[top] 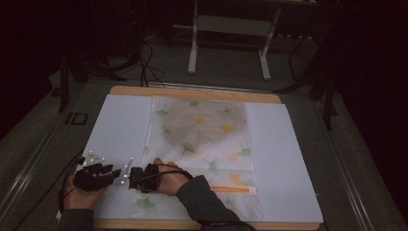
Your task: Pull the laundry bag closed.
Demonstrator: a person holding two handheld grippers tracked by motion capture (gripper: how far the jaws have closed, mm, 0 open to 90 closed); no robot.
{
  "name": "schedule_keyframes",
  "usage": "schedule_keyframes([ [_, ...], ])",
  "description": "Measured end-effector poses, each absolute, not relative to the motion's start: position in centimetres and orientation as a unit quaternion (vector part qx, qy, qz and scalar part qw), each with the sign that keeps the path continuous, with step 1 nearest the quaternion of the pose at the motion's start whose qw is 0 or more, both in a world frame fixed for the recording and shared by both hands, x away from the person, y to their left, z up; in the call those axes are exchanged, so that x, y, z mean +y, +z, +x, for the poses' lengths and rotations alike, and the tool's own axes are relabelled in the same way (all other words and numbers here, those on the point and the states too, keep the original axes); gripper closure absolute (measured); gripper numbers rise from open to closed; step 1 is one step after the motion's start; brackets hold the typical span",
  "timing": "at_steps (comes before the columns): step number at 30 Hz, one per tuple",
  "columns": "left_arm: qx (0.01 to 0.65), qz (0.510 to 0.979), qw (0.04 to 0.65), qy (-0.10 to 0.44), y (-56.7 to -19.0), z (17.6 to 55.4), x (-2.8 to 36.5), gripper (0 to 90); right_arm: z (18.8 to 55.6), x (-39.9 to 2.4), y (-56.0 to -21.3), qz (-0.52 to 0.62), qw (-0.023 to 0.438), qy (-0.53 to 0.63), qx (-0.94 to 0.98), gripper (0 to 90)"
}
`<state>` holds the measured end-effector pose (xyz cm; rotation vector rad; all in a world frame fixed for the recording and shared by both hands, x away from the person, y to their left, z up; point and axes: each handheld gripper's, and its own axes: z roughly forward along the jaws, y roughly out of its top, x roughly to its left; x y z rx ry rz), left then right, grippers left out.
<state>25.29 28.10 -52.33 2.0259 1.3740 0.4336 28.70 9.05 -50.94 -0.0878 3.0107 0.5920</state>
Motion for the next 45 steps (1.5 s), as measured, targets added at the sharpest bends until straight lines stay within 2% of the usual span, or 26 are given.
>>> schedule_keyframes([
  [9,0.512,0.780,0.321,0.165,-51.9,24.8,27.5,59.7,28.6,8.2,-50.6,-0.026,0.037,0.210,0.977,84.2],
  [30,0.480,0.802,0.331,0.127,-51.0,22.3,24.9,57.7,28.6,7.8,-50.4,-0.027,0.044,0.227,0.973,84.3],
  [45,0.471,0.809,0.335,0.106,-51.3,21.8,23.6,53.0,28.6,7.5,-50.2,-0.023,0.047,0.234,0.971,84.3],
])
